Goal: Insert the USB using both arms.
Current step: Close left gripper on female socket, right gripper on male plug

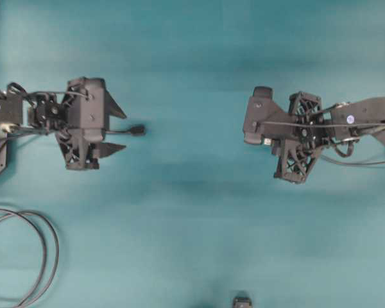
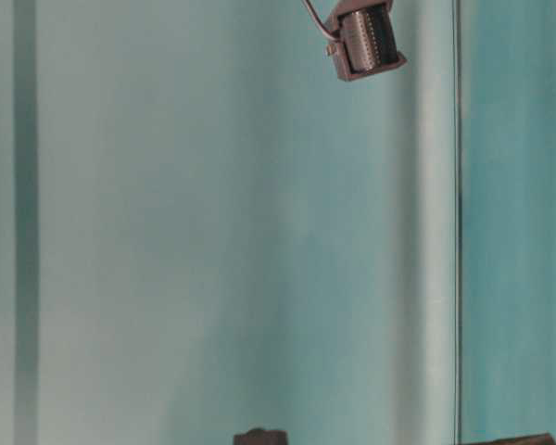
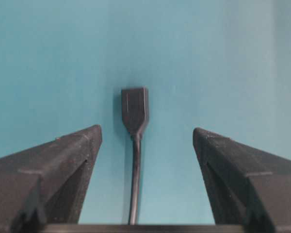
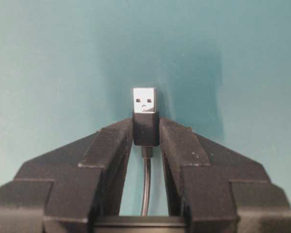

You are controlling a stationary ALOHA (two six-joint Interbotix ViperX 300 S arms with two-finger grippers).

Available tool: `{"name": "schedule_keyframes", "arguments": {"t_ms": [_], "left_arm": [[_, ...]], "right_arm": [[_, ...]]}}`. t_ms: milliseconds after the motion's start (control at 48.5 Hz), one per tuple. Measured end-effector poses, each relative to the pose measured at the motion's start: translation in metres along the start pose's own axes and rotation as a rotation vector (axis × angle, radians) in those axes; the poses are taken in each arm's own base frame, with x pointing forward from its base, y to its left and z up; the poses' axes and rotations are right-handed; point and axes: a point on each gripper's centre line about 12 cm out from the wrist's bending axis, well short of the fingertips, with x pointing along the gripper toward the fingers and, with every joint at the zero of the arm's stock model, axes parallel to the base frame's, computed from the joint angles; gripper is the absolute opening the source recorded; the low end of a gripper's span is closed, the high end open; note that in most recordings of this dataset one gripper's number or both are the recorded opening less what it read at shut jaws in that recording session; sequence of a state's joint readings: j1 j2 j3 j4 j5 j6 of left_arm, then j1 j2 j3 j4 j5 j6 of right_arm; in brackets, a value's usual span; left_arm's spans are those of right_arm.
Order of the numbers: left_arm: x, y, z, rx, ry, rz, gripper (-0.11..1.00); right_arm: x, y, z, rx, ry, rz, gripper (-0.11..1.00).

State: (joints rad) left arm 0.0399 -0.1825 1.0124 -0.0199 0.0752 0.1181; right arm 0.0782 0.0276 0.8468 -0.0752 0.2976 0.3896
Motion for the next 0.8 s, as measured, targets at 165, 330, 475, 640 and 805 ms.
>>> {"name": "schedule_keyframes", "arguments": {"t_ms": [165, 330, 475, 640, 805], "left_arm": [[0.011, 0.0, 0.0, 0.029, 0.027, -0.003, 0.88], [0.021, 0.0, 0.001, 0.035, 0.05, -0.006, 0.86], [0.028, 0.001, 0.0, 0.034, 0.069, -0.007, 0.81], [0.03, 0.0, 0.0, 0.035, 0.076, -0.008, 0.72], [0.032, 0.002, -0.002, 0.03, 0.087, -0.006, 0.71]], "right_arm": [[-0.002, 0.001, 0.0, -0.002, 0.014, -0.005, 0.25], [-0.005, 0.003, -0.004, -0.012, 0.031, -0.008, 0.25], [-0.006, 0.004, -0.004, -0.015, 0.031, -0.007, 0.25], [-0.007, 0.006, -0.002, -0.015, 0.027, -0.005, 0.25], [-0.007, 0.013, -0.002, -0.031, 0.022, 0.007, 0.19]]}}
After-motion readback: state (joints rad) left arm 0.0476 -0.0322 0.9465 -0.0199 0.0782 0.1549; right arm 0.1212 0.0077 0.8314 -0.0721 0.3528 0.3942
